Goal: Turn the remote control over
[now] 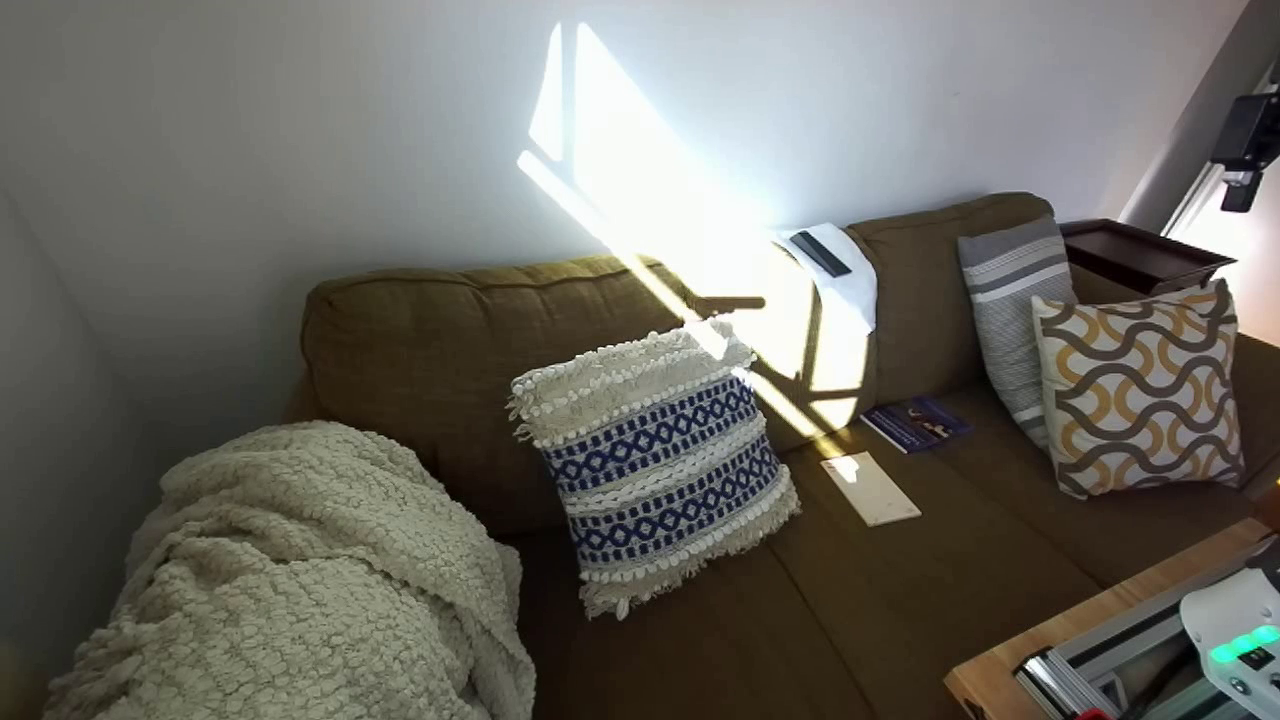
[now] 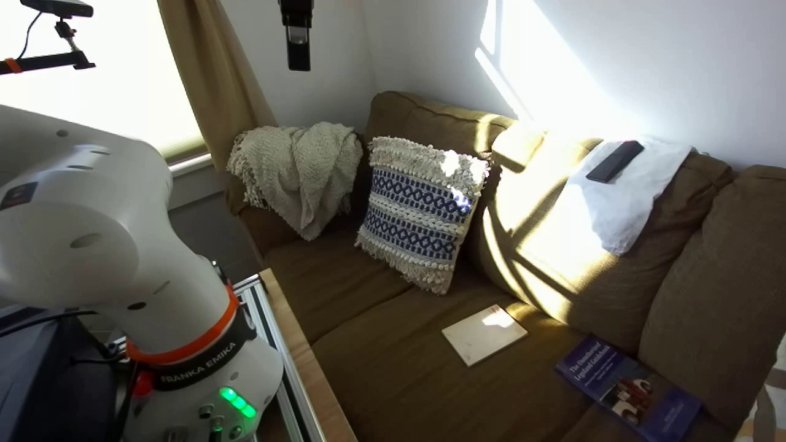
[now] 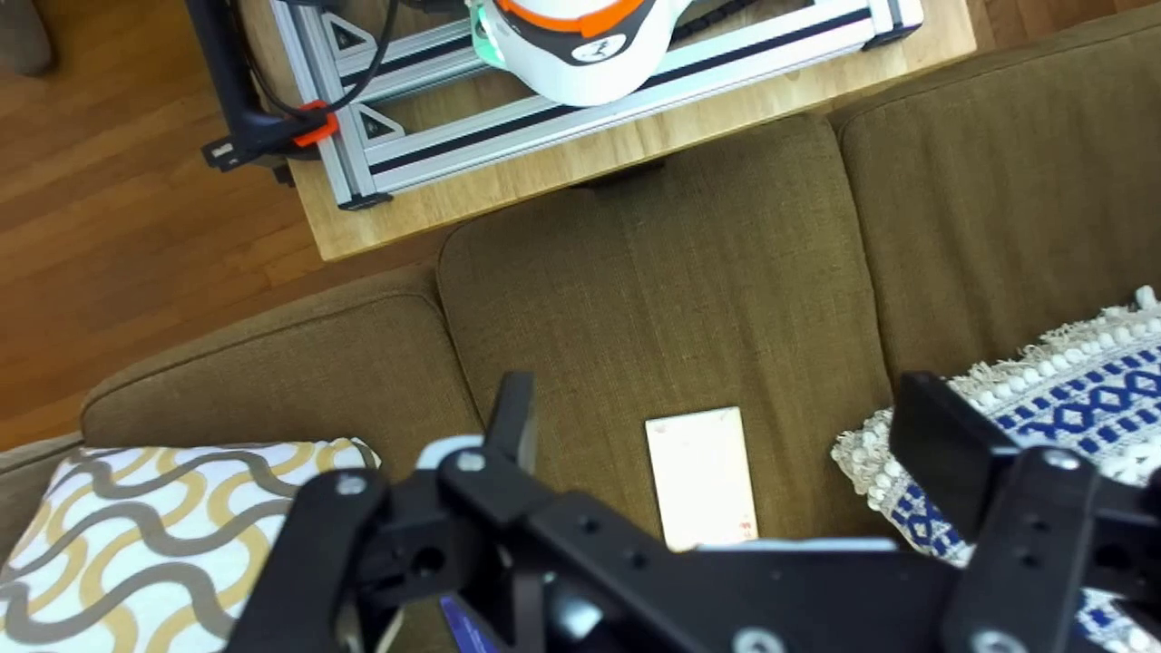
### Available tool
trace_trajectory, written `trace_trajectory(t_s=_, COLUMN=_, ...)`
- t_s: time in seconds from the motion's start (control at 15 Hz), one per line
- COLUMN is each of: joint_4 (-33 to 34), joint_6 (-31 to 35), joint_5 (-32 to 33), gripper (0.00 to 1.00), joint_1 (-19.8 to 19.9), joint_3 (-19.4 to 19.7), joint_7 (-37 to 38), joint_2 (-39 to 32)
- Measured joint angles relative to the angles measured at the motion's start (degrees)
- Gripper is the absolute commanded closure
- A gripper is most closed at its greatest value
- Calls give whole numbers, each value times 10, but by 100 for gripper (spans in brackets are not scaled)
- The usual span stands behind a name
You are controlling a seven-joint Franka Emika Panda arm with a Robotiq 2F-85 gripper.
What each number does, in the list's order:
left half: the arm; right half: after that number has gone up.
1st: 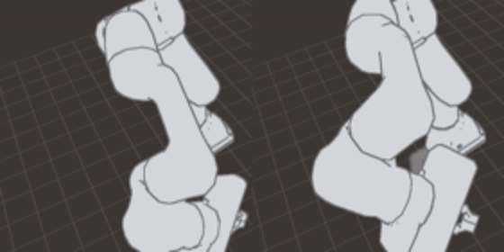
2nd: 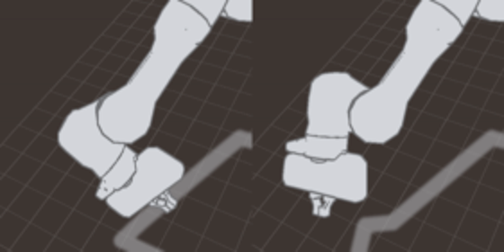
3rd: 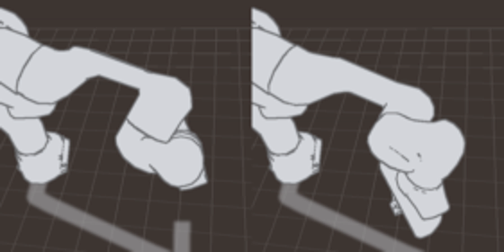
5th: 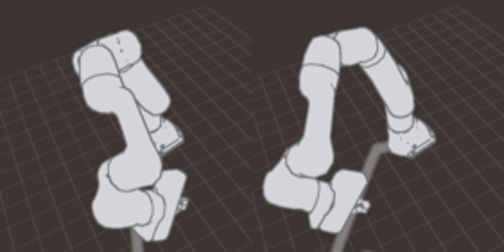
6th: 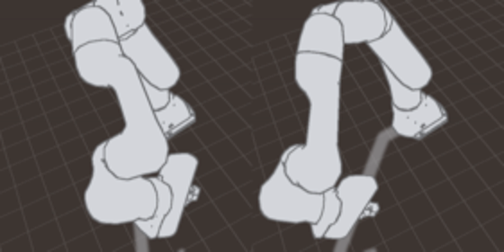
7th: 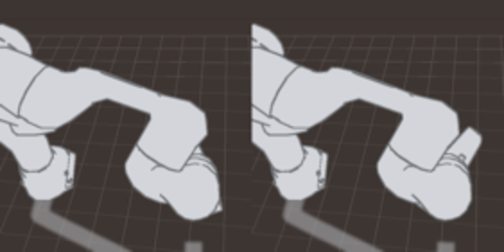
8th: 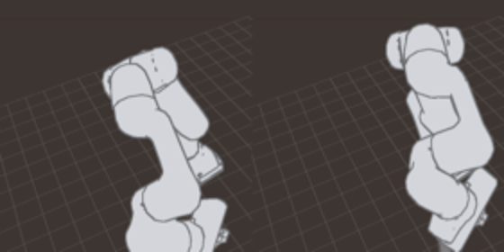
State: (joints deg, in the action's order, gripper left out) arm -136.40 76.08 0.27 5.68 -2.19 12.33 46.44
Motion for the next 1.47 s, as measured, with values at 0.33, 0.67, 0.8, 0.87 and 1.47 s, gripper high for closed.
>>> trace_trajectory(t_s=0.33, joint_4=6, joint_6=84, joint_5=53, gripper=0, joint_1=14, joint_3=22, joint_7=-31, joint_2=-75)
trace_trajectory(t_s=0.67, joint_4=22, joint_6=159, joint_5=89, gripper=0, joint_1=13, joint_3=26, joint_7=-57, joint_2=-150)
trace_trajectory(t_s=0.8, joint_4=23, joint_6=159, joint_5=88, gripper=0, joint_1=12, joint_3=26, joint_7=-57, joint_2=-153)
trace_trajectory(t_s=0.87, joint_4=23, joint_6=159, joint_5=89, gripper=0, joint_1=12, joint_3=26, joint_7=-57, joint_2=-150)
trace_trajectory(t_s=1.47, joint_4=30, joint_6=195, joint_5=89, gripper=0, joint_1=19, joint_3=28, joint_7=-25, joint_2=-159)
